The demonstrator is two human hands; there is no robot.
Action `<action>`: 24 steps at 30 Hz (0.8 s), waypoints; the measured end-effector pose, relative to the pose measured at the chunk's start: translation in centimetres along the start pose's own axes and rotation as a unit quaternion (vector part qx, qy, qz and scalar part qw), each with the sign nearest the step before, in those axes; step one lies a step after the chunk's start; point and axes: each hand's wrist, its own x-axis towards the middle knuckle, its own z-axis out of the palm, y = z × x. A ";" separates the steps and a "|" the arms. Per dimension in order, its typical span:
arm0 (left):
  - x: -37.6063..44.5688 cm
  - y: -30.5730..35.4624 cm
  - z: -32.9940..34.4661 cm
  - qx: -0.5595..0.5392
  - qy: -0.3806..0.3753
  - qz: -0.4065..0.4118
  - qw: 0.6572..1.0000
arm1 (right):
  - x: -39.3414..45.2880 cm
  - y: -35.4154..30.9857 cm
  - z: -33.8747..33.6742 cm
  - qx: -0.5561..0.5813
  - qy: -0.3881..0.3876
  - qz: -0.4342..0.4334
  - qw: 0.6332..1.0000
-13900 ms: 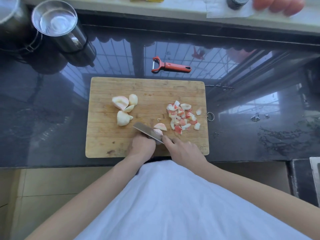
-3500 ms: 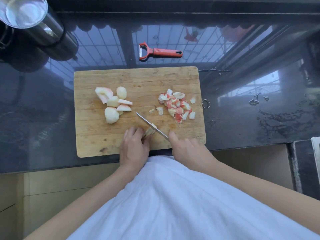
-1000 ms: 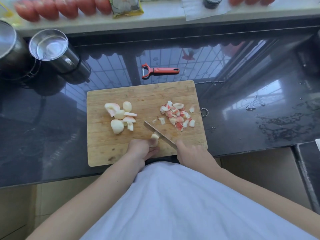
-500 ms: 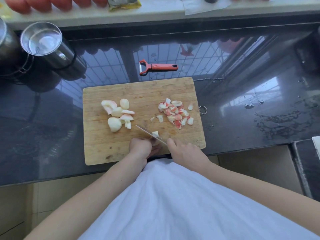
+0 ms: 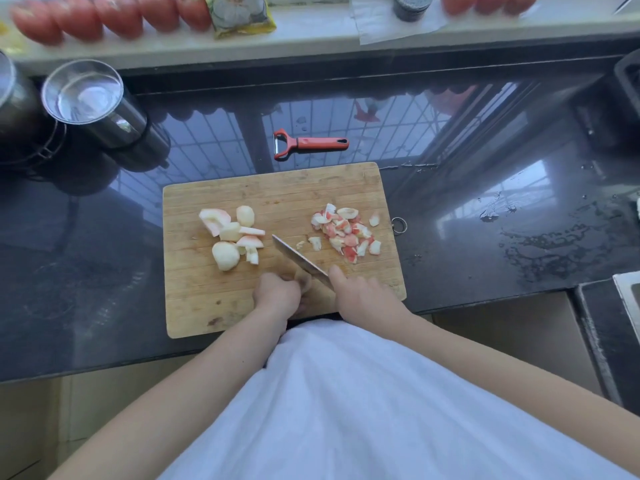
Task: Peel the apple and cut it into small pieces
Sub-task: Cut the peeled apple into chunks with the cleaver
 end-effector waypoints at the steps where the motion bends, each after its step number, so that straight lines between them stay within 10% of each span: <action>1: 0.2 -0.1 -0.1 0.014 -0.002 0.001 1.000 | 0.0 0.1 -0.4 0.023 -0.001 0.013 1.000; 24: 0.7 1.5 -2.5 0.065 -0.095 -0.011 0.993 | 1.4 5.7 -2.4 0.271 -0.085 0.094 0.954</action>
